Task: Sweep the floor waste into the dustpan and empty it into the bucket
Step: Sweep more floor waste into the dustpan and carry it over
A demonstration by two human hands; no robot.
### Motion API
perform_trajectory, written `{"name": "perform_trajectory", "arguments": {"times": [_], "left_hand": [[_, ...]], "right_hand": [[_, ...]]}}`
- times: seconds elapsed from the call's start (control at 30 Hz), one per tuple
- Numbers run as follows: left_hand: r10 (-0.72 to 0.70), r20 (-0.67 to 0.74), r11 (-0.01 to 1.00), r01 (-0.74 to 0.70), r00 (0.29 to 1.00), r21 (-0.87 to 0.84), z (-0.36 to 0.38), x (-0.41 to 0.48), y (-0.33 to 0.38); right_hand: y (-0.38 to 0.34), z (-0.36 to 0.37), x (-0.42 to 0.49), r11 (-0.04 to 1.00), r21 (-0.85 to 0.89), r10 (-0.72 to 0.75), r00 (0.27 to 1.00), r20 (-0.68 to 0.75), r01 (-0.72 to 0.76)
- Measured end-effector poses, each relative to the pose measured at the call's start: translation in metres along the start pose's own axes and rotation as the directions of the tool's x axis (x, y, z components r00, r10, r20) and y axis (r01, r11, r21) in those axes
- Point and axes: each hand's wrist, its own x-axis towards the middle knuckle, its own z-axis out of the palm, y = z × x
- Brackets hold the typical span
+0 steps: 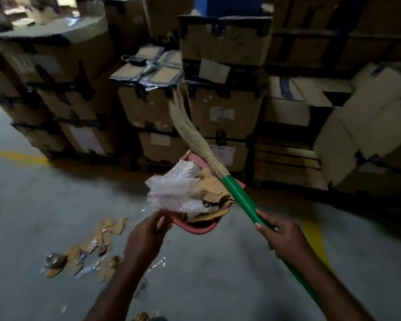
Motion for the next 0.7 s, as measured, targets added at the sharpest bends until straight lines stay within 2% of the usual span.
{"name": "perform_trajectory", "arguments": {"times": [0.27,0.4,0.57,0.7], "left_hand": [[0.262,0.195,0.955,-0.225,0.945,-0.192,0.057,0.022,0.088],[0.32,0.322,0.936,-0.244,0.891,-0.254,0.09,0.038,0.121],[0.47,0.478,0.882,-0.37,0.742,-0.293,0.121,0.057,0.168],[0.626,0.527,0.76,-0.601,0.575,-0.247,0.136,0.071,0.201]], "right_hand": [[0.039,-0.073,-0.05,0.994,0.071,0.104,0.962,-0.252,-0.089],[0.055,-0.093,-0.07,0.979,0.137,0.188,0.915,-0.358,-0.148],[0.072,-0.119,-0.087,0.956,0.185,0.292,0.818,-0.496,-0.229],[0.075,-0.13,-0.096,0.938,0.252,0.343,0.731,-0.59,-0.237]]}}
